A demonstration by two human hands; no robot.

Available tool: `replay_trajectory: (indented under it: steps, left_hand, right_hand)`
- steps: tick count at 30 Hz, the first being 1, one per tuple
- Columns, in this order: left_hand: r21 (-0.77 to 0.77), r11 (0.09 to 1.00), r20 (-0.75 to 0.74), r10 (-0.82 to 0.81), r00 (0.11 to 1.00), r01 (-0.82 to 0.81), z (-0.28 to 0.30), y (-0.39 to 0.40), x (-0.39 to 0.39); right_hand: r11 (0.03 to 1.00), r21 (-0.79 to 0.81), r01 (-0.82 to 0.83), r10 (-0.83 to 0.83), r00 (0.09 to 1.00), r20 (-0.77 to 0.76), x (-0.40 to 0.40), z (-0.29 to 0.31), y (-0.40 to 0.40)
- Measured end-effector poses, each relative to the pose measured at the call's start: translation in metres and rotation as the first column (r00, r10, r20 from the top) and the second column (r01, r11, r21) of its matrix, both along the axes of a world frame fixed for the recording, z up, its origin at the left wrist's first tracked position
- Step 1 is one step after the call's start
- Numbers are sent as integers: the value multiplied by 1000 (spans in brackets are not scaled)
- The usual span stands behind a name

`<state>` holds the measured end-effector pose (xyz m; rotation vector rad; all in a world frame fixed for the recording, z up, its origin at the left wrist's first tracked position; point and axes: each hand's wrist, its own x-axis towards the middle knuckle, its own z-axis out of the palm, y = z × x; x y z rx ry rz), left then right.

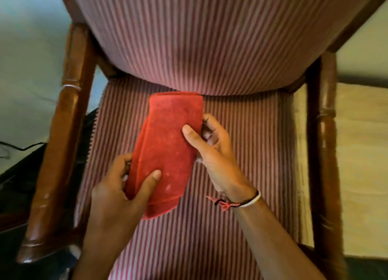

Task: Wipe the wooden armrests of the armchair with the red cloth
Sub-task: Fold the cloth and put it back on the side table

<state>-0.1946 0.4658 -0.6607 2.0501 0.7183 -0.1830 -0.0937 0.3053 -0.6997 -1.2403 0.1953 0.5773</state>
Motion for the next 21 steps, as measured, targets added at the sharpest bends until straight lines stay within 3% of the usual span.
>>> replay_trajectory:
  steps: [7,12,15,19,21]
  left_hand:
    - [-166,986,14,30,999,-27,4,-29,1]
    - [-268,963,-8,36,999,-37,3,-58,-7]
    - [-229,973,-78,-48,996,29,1,-75,-15]
    - [-66,986,-68,-158,985,154,-26,-79,4]
    - [-73,986,-108,-159,981,151,-49,-79,16]
  right_hand:
    - [993,-81,87,-78,992,104,2,6,-23]
    - [983,-172,60,-38,991,126,-4,12,-53]
    - [975,-220,35,-17,996,82,-7,9,-70]
    - [942,-334,-12,45,995,93,17,-12,-64]
    - [914,-406,-5,52,993,106,28,-32,-57]
